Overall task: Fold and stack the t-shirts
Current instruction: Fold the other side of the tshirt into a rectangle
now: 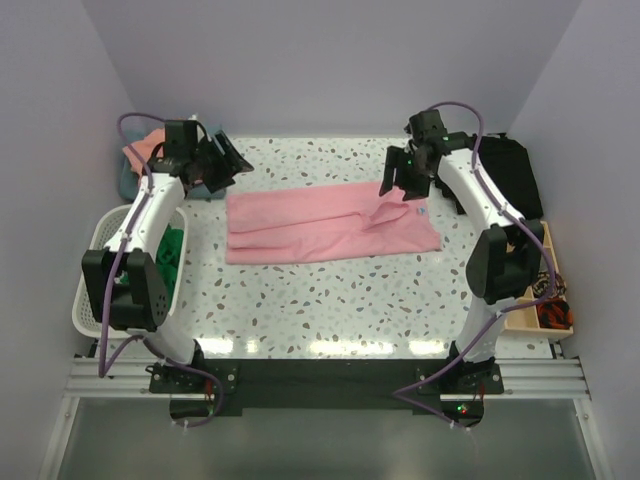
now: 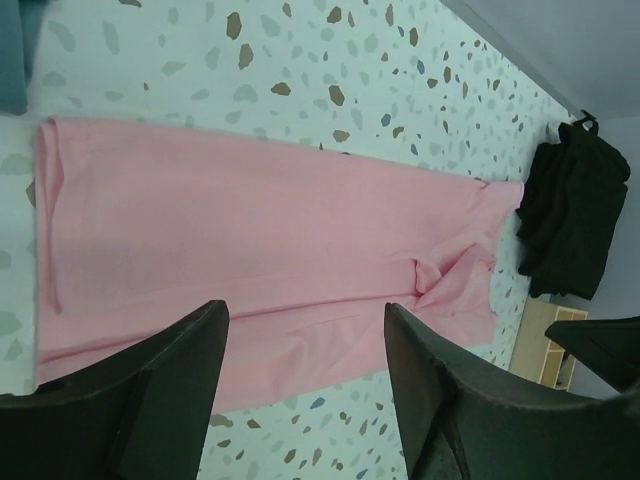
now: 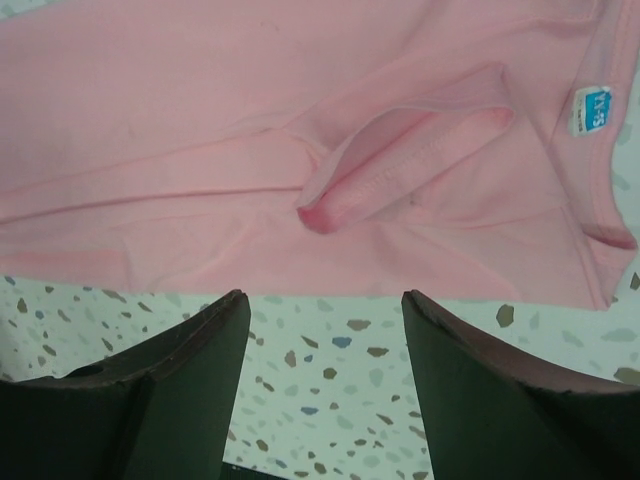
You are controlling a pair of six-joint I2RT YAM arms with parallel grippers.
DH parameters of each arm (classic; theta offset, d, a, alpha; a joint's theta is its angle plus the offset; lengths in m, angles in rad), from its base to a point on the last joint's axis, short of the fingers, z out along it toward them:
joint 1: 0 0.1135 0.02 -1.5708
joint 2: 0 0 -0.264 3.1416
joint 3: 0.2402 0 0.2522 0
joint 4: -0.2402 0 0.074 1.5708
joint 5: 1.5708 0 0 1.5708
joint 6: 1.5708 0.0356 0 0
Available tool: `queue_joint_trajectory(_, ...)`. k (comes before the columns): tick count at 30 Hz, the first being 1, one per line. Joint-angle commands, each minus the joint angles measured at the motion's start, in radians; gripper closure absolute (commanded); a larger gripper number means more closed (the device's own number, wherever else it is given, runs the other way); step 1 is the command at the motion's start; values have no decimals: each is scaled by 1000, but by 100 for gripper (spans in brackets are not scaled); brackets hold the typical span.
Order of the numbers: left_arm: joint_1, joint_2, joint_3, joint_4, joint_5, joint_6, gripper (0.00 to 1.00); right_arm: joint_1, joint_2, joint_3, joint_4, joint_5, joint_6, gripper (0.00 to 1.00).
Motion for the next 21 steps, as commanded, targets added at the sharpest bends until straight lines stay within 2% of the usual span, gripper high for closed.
queue_joint_trajectory(1,-2,56,112,-212,38,42,32,20,-17,62,-179,-33,1,34)
queue_joint_trajectory(7,-10,116,157,-313,53,153,33,46,-40,38,-193,24,10,31)
queue_joint_trajectory(12,-34,101,68,-297,-44,200,34,83,-51,-39,-160,111,-48,28)
queue_joint_trajectory(21,-58,59,-1,-314,-38,239,34,107,-24,-120,-126,135,-36,30)
